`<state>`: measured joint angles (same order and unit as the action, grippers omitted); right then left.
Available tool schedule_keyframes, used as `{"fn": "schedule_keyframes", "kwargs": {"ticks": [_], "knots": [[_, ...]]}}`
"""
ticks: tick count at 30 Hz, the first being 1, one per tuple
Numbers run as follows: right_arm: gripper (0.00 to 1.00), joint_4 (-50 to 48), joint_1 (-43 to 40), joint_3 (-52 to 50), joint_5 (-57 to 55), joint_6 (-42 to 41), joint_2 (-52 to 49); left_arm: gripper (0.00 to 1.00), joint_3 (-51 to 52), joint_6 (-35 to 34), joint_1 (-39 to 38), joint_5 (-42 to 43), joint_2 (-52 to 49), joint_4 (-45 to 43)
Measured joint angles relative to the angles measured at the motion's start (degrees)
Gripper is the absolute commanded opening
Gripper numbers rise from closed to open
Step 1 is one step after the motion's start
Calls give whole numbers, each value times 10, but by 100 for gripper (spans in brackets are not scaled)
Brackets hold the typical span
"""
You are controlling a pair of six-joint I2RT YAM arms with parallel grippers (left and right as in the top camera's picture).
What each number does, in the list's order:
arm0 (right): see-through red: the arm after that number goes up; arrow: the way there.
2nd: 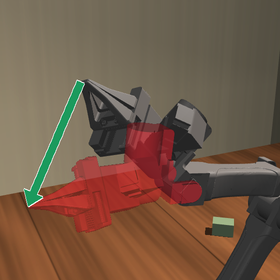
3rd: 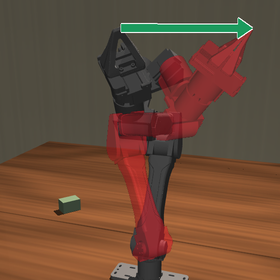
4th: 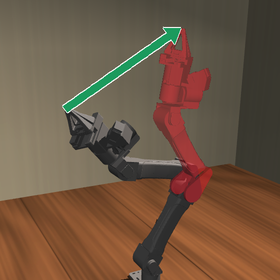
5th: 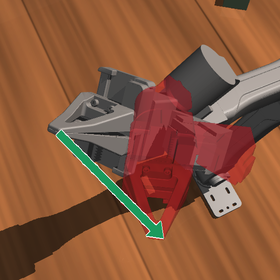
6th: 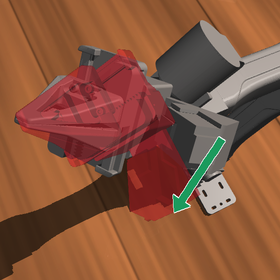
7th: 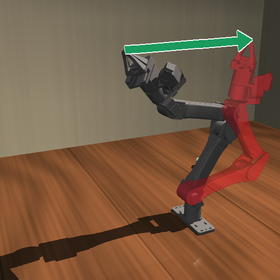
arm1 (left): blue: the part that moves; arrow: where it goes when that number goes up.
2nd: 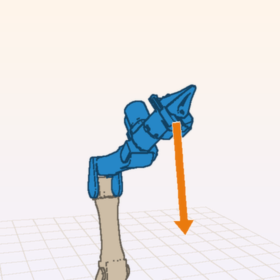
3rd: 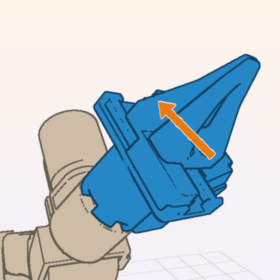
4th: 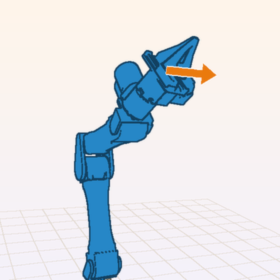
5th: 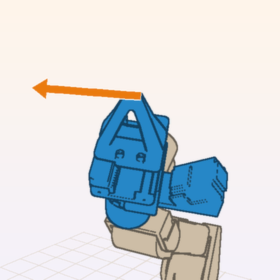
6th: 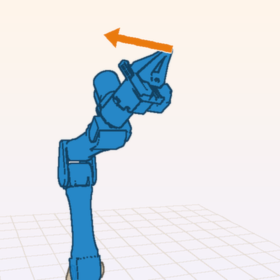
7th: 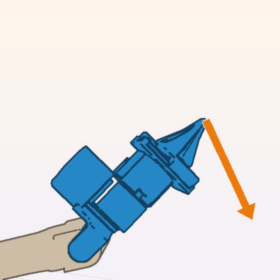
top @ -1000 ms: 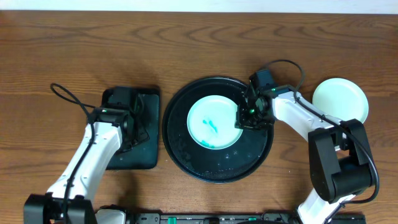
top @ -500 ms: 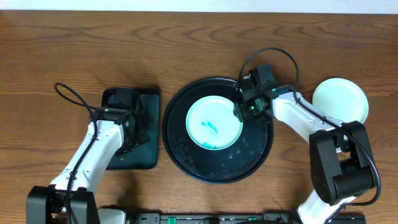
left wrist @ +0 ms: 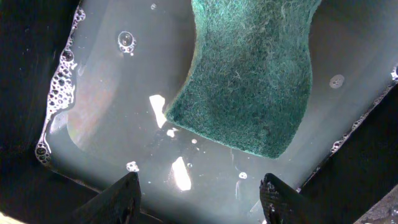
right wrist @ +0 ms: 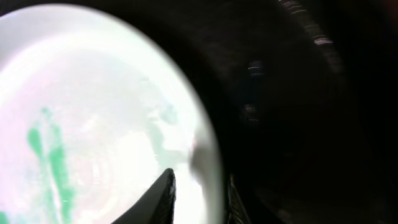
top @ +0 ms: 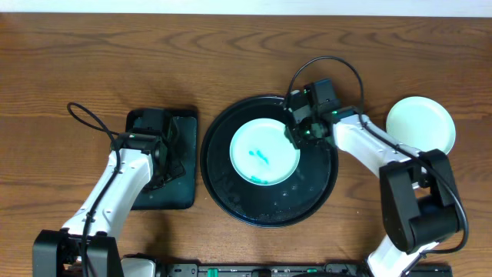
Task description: Clean dirty plates on tray and stack at the side
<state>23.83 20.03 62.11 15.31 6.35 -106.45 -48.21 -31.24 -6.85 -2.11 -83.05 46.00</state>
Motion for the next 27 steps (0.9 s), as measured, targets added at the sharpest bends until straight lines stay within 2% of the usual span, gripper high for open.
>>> {"fn": "schedule_keyframes", "kwargs": {"ticks": [2, 5, 13, 20, 27], "knots": [[9, 3, 14, 0, 0, 2, -10, 62, 0, 0, 0, 0, 0, 0], [1, 6, 25, 0, -2, 0, -17, 62, 0, 0, 0, 0, 0, 0], [1, 34, 25, 10, -24, -72, -16, 62, 0, 0, 0, 0, 0, 3], [1, 109, 16, 16, -33, -255, -10, 61, 0, 0, 0, 0, 0, 3], [2, 147, 15, 19, -43, -398, -7, 52, 0, 2, 0, 0, 0, 2]]}}
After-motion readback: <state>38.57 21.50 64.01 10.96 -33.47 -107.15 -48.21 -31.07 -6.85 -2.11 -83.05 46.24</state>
